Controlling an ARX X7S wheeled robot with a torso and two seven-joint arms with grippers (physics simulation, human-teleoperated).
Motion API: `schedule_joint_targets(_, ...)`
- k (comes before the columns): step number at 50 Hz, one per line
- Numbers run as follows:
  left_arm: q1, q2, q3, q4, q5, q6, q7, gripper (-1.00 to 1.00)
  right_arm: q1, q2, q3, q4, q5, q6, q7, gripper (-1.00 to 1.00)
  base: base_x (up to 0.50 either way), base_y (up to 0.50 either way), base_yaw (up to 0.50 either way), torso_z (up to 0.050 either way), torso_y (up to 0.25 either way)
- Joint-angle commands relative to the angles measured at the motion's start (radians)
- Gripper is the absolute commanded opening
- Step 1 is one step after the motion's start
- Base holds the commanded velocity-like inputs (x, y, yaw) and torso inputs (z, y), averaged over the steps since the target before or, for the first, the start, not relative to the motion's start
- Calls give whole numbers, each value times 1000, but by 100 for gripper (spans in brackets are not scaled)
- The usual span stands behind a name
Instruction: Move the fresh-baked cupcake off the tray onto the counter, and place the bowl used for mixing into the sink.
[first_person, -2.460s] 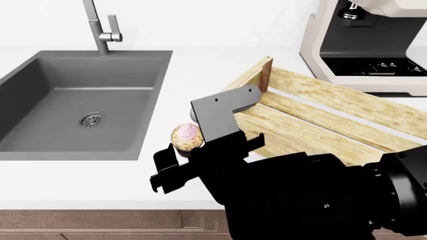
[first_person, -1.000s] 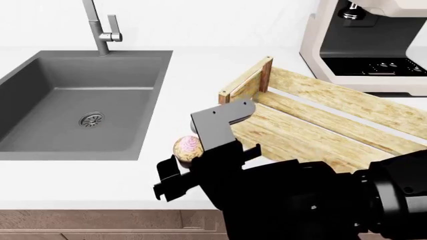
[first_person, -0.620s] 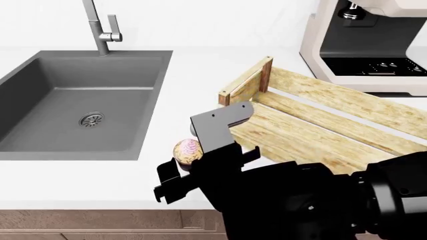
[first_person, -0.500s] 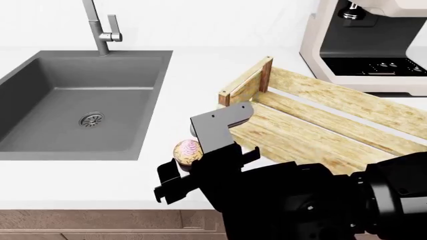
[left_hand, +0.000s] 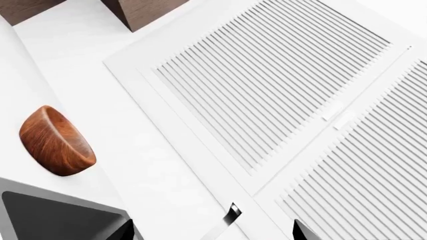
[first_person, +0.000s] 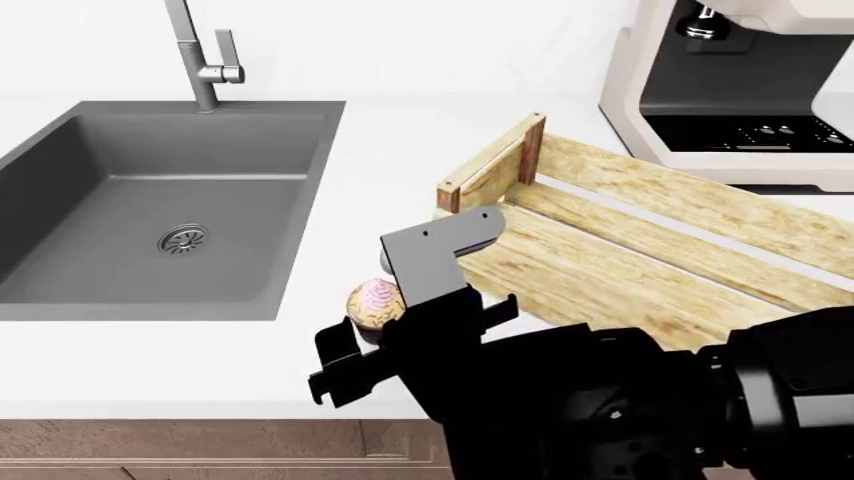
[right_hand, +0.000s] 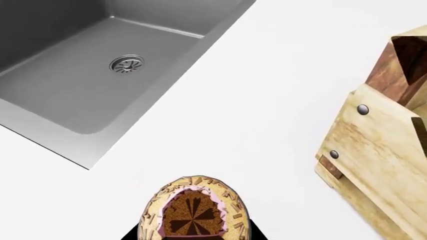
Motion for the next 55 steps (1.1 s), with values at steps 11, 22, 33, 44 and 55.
schedule_joint_targets(11,3,-1,2,3,0,4,-3,100,5,1,7,-1,6,22,-1,100,0,0,0,0,0)
schedule_joint_targets(22,4,-2,2,6,0,5,-4,100,8,9,16,-10,2,20,3,100,0,0,0,0,0)
schedule_joint_targets(33,3,-3,4,0,0,8,2,100,70,28,70,-81,10,8,39,100,0,0,0,0,0)
schedule_joint_targets(44,6,-7,0,4,-4,10,-2,100,110,35,106,-137,12,0,79,100,0,0,0,0,0)
schedule_joint_targets(55,9,-8,0,11,-4,12,-5,100,249,40,185,-219,59,12,165,100,0,0,0,0,0)
